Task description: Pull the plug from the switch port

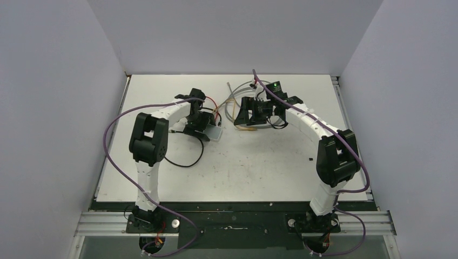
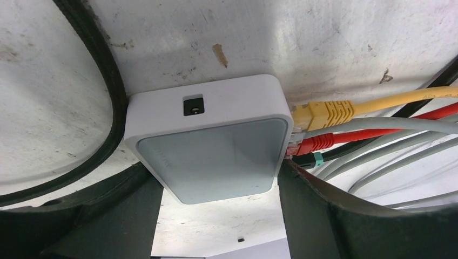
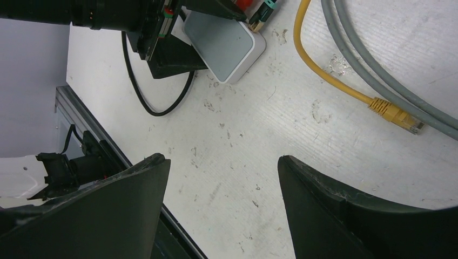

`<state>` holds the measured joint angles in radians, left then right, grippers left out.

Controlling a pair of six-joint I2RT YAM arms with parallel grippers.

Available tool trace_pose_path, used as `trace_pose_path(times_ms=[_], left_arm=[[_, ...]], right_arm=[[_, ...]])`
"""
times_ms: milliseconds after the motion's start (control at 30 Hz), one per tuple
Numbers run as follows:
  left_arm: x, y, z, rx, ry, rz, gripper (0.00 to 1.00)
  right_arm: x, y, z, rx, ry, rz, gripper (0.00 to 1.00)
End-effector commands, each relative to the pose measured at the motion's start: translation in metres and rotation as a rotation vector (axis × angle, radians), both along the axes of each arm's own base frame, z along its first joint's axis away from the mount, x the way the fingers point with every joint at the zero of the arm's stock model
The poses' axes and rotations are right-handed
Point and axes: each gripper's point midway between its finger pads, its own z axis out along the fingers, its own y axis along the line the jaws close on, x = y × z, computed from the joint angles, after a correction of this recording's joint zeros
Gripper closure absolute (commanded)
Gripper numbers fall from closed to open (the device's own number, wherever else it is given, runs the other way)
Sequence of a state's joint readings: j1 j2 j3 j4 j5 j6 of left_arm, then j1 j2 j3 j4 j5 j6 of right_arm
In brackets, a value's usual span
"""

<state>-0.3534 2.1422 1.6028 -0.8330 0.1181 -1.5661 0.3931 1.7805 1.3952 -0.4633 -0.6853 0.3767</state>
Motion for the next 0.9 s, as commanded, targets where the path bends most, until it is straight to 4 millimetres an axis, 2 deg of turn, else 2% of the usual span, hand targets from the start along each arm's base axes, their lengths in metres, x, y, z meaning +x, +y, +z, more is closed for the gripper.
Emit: trace_pose_path(times_ms=[0,100,300,500,867], left_arm=[[-0.006,0.011,0.008,0.062,-0.041,-0.075,0.39],[-0.009,0.013,0.014,0.077,-0.067,-0.15,0.44],[-0.026,0.013,0.016,0.1,-0.093,-0.397,0.47],[-0.056,0.015,0.008,0.127,-0.072,-0.635,0.54],[-0.098,0.005,-0.003,0.253,-0.072,-1.06,0.54]], right_arm=[[0.014,0.0,0.035,0.033,-0.091,-0.003,0.25],[0.016,-0.003,0.044,0.04,-0.102,-0.012,0.25],[0.022,-0.013,0.059,0.055,-0.122,-0.045,0.23],[0.024,-0.024,0.059,0.046,-0.115,-0.064,0.22],[0.019,-0.034,0.055,0.025,-0.104,-0.061,0.21]])
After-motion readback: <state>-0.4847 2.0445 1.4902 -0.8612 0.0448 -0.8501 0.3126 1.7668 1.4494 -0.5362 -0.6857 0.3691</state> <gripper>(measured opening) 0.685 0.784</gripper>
